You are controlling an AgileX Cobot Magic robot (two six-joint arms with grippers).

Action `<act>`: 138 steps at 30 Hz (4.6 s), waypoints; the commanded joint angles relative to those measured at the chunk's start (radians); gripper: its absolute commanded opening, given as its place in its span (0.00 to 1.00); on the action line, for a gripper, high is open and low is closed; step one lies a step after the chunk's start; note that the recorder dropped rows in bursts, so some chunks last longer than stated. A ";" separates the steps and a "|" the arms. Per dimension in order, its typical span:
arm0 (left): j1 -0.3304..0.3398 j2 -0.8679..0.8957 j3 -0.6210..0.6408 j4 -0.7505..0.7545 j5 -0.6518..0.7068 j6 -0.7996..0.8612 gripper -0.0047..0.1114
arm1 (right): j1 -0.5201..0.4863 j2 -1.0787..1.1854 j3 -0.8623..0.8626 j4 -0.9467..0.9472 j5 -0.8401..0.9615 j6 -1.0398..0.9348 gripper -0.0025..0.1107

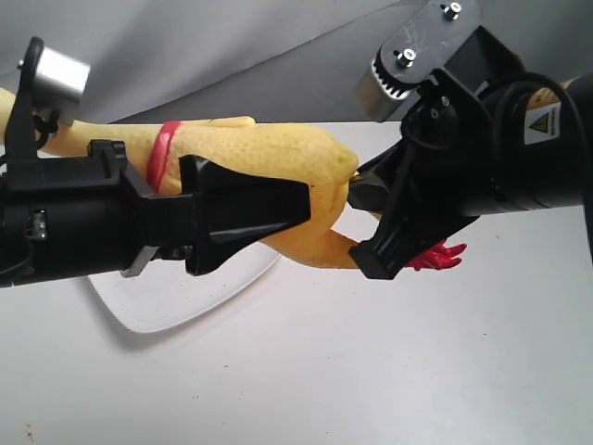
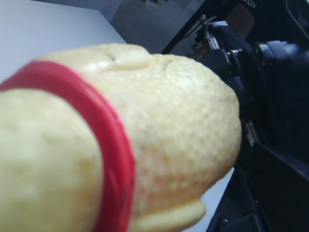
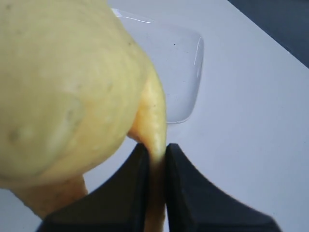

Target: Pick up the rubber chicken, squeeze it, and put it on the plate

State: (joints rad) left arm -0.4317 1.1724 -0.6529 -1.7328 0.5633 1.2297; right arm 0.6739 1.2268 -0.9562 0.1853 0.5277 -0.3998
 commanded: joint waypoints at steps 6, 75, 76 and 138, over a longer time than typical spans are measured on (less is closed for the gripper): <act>-0.009 0.002 0.002 0.015 -0.032 0.017 0.05 | 0.002 -0.011 -0.005 0.007 -0.026 0.019 0.02; -0.009 0.002 -0.004 -0.012 0.018 0.027 0.07 | 0.003 -0.011 -0.005 0.090 0.124 -0.048 0.02; -0.009 0.002 -0.004 -0.012 0.018 0.027 0.08 | 0.003 -0.011 -0.005 0.090 0.124 -0.048 0.02; -0.009 0.002 -0.004 0.098 0.084 -0.009 0.93 | 0.003 -0.011 -0.005 0.090 0.107 -0.048 0.02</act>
State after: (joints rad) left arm -0.4362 1.1724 -0.6529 -1.6995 0.5916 1.2783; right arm 0.6739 1.2218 -0.9579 0.2682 0.6714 -0.4450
